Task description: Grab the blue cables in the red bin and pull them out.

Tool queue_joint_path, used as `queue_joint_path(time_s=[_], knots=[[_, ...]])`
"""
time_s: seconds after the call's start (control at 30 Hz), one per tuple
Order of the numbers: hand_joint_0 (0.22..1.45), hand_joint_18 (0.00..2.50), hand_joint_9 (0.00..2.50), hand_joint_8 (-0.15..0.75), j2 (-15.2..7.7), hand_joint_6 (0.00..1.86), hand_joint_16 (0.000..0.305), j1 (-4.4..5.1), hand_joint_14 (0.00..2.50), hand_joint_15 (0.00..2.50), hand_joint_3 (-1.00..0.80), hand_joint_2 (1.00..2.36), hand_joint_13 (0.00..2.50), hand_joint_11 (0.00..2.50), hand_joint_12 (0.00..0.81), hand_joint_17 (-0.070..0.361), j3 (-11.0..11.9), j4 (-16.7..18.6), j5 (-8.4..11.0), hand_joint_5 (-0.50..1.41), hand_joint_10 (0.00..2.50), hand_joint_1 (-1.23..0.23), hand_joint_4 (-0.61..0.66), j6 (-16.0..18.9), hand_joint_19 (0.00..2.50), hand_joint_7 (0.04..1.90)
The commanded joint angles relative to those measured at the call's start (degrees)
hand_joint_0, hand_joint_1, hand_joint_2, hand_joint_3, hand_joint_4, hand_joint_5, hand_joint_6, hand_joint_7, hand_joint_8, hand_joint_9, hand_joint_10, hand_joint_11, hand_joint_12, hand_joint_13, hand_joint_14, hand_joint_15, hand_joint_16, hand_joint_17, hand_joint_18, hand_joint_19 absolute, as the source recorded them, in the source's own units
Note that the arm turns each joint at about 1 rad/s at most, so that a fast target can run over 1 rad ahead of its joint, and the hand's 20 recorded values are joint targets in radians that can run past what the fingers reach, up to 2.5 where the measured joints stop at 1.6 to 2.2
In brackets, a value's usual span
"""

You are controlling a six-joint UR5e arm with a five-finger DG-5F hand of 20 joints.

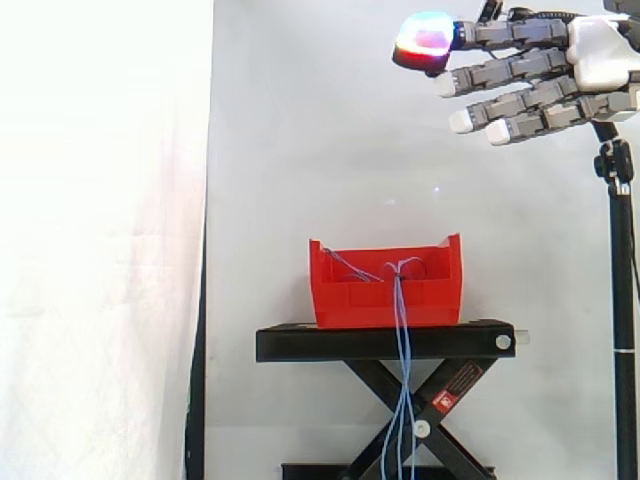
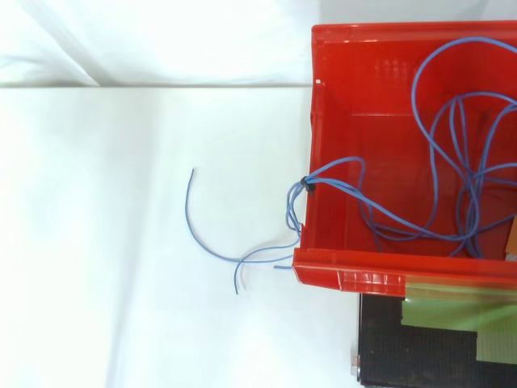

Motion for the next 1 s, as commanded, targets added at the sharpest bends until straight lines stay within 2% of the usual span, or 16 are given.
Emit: queue_joint_path(time_s=[0.0, 0.97], knots=[[0.62, 0.13, 0.0, 0.167, 0.02, 0.01, 0.052, 0.07, 0.0, 0.11, -1.0, 1.0, 0.07, 0.0, 0.346, 0.117, -0.05, 0.0, -0.03, 0.07, 0.0, -0.85, 0.04, -0.01, 0.3, 0.16], [0.62, 0.13, 0.0, 0.168, -0.07, 0.01, 0.052, 0.16, 0.0, 0.1, -1.0, 1.0, 0.08, 0.0, 0.348, 0.116, -0.05, 0.09, 0.23, 0.07, 0.0, -0.85, 0.04, -0.98, 0.31, 0.16]])
